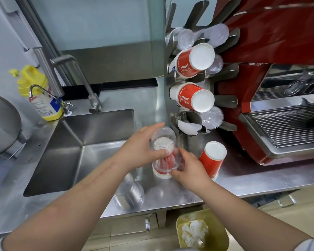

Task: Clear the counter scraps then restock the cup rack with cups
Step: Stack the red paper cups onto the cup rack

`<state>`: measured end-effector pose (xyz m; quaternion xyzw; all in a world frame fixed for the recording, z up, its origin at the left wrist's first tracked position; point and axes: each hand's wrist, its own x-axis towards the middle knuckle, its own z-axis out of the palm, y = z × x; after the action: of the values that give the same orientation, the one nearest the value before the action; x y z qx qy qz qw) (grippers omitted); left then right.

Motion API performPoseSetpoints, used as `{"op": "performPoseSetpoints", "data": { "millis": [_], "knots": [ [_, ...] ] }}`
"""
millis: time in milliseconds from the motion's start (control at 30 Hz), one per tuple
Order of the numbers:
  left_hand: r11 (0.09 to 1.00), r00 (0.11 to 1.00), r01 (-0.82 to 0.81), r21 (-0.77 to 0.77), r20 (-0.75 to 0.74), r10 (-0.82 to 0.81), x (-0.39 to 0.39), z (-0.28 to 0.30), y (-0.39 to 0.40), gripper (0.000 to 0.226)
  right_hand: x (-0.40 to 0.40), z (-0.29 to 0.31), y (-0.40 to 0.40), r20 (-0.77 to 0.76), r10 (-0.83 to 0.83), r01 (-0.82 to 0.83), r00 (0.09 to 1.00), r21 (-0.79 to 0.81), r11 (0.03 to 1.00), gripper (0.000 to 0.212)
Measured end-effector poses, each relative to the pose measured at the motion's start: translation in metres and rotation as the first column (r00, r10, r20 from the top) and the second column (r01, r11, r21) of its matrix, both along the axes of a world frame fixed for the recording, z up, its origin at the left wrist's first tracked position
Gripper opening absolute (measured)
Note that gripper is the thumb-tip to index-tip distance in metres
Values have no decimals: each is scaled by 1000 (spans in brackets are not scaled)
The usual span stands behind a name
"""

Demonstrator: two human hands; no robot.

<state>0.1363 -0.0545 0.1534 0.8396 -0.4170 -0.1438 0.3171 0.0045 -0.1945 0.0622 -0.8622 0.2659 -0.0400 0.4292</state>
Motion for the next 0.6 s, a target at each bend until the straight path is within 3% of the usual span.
{"op": "performPoseSetpoints", "data": {
  "millis": [367, 500, 600],
  "knots": [
    [997, 999, 19, -79, 47, -16, -16, 27, 9, 84, -14, 32, 8, 53, -24, 23, 998, 19, 1000, 87],
    [995, 997, 24, -99, 71, -17, -19, 37, 14, 83, -15, 41, 4, 113, -30, 18, 993, 102, 995, 64],
    [993, 996, 19, -118, 84, -9, -21, 44, 19, 82, -14, 56, 4, 168, -141, 98, 976, 242, 965, 50]
  ]
}}
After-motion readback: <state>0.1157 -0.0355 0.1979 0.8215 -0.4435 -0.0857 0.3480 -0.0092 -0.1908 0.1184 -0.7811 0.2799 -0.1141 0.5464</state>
